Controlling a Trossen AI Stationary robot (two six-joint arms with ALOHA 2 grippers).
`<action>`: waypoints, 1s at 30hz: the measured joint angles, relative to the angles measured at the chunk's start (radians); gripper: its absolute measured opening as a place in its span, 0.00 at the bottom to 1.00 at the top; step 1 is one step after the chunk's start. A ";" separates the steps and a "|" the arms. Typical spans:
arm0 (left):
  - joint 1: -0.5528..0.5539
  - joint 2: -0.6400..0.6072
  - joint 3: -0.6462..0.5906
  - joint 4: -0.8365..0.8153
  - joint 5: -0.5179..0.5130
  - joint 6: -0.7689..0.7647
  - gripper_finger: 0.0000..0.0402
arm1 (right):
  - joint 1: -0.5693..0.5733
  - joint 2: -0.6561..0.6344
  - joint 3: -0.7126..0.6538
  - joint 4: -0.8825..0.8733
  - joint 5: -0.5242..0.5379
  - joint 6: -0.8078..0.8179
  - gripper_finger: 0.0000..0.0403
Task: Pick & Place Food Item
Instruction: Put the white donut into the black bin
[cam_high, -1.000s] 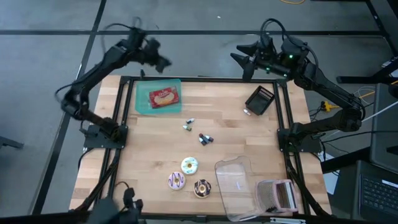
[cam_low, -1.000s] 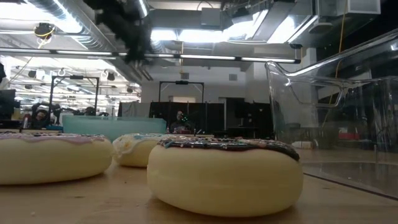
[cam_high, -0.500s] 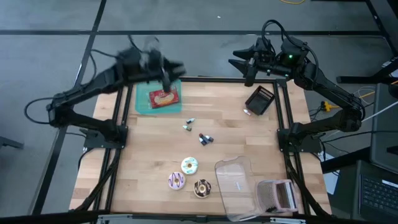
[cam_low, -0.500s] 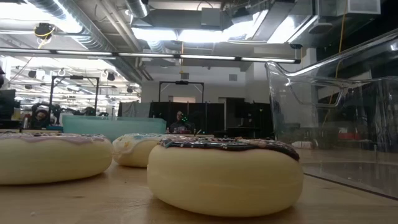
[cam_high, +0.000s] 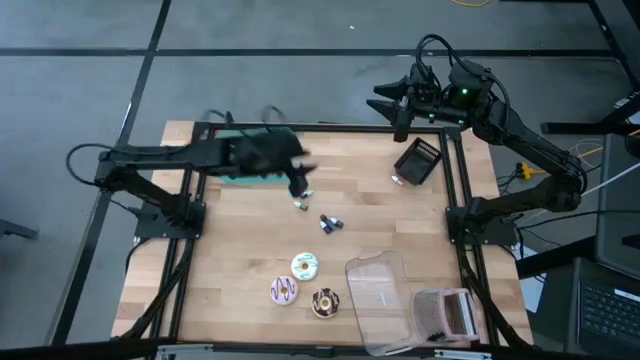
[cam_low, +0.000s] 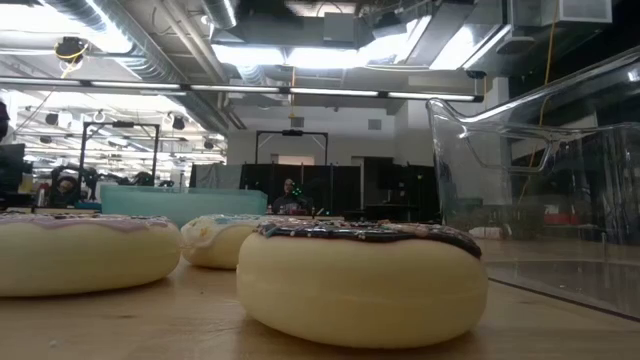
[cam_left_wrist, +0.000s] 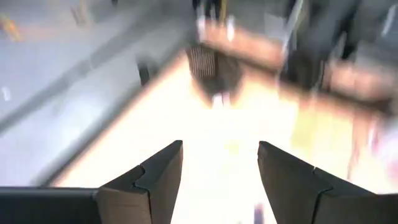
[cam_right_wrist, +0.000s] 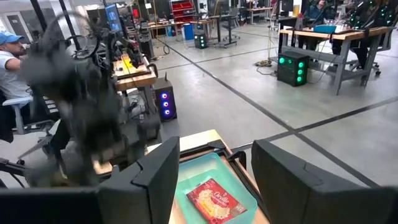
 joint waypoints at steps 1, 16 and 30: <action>-0.009 0.024 -0.001 -0.040 0.024 -0.002 0.51 | 0.000 0.000 0.000 -0.003 0.000 0.000 0.49; -0.091 0.230 0.000 -0.084 0.262 0.033 0.51 | 0.000 0.000 0.000 -0.048 -0.073 -0.001 0.49; -0.348 0.436 0.000 -0.172 0.280 -0.086 0.51 | 0.056 0.000 0.000 -0.058 -0.105 0.034 0.49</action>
